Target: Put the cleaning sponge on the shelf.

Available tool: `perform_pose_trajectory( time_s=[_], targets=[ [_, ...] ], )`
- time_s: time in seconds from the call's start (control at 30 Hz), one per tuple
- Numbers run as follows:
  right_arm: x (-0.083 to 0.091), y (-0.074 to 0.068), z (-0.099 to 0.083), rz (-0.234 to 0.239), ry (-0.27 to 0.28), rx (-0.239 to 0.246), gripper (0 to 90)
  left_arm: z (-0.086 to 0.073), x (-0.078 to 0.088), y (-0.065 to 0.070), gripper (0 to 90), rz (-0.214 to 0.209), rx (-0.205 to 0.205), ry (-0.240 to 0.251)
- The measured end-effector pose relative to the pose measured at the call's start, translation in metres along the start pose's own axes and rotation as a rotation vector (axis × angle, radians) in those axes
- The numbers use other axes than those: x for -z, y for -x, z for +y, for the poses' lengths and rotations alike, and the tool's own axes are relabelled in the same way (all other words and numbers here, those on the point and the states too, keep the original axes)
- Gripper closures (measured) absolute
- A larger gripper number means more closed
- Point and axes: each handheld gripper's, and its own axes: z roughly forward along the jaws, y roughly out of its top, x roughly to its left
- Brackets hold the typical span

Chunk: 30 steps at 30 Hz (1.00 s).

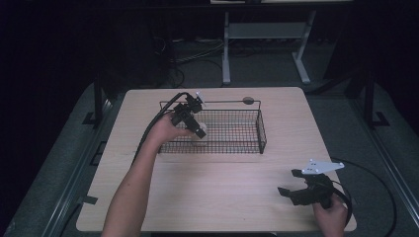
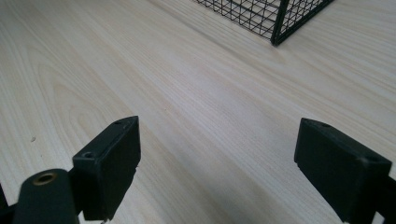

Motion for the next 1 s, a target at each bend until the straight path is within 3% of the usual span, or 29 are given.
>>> perform_pose_trajectory(
  time_s=[0.3, 0.4, 0.57, 0.73, 1.0],
  targets=[
    [-0.002, -0.001, 0.001, 0.001, -0.005, 0.008, 14.1, -0.013, 0.006, 0.004, 20.5, -0.002, 0.020, 0.014],
    [-0.003, -0.002, 0.001, -0.002, -0.011, 0.008, 14.2, -0.014, 0.009, 0.005, 20.5, 0.006, 0.004, -0.002],
    [-0.004, -0.003, 0.001, 0.002, -0.011, 0.008, 14.2, -0.015, 0.013, 0.010, 20.7, 0.014, -0.003, 0.015],
    [-0.003, -0.004, 0.001, -0.002, -0.011, 0.006, 14.2, -0.016, 0.018, 0.017, 20.8, 0.022, -0.040, 0.000],
    [-0.003, -0.005, 0.001, -0.011, -0.016, 0.001, 14.2, -0.029, 0.022, 0.028, 21.3, 0.010, -0.035, 0.032]
  ],
)
